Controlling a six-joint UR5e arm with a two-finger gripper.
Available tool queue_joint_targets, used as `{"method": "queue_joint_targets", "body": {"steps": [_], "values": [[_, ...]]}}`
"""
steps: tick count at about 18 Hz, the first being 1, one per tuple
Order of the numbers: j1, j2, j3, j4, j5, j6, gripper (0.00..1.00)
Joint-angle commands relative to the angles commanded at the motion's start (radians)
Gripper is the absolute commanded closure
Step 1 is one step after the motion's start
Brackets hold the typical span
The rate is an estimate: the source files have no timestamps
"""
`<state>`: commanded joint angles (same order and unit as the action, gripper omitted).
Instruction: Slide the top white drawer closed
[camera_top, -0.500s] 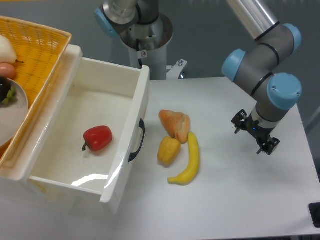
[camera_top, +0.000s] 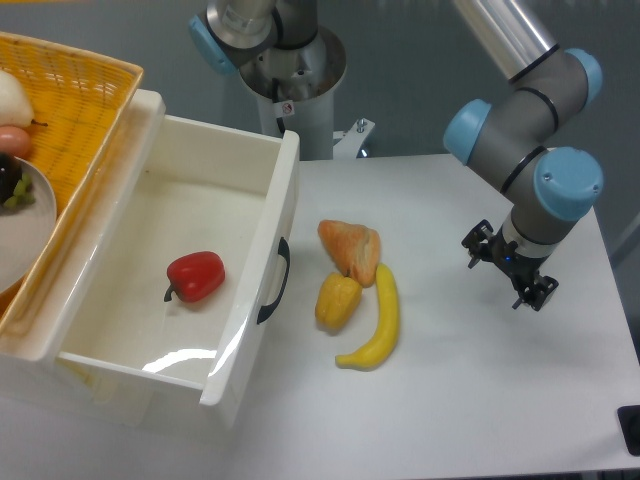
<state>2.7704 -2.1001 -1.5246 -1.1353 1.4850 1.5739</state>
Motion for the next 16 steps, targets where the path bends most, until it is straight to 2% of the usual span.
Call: {"method": "queue_joint_targets", "body": {"steps": [2, 3, 6, 9, 11, 14, 16], "values": [[0.006, 0.006, -0.045, 0.073, -0.014, -0.020, 0.00], [0.021, 0.008, -0.061, 0.087, -0.031, -0.022, 0.00], [0.029, 0.041, -0.100, 0.086, -0.074, -0.026, 0.00], [0.023, 0.051, -0.097, 0.085, -0.117, -0.072, 0.00], [0.020, 0.060, -0.094, 0.083, -0.153, -0.165, 0.00], [0.018, 0.063, -0.086, 0.083, -0.326, -0.338, 0.00], [0.014, 0.072, -0.068, 0.083, -0.341, -0.412, 0.00]]}}
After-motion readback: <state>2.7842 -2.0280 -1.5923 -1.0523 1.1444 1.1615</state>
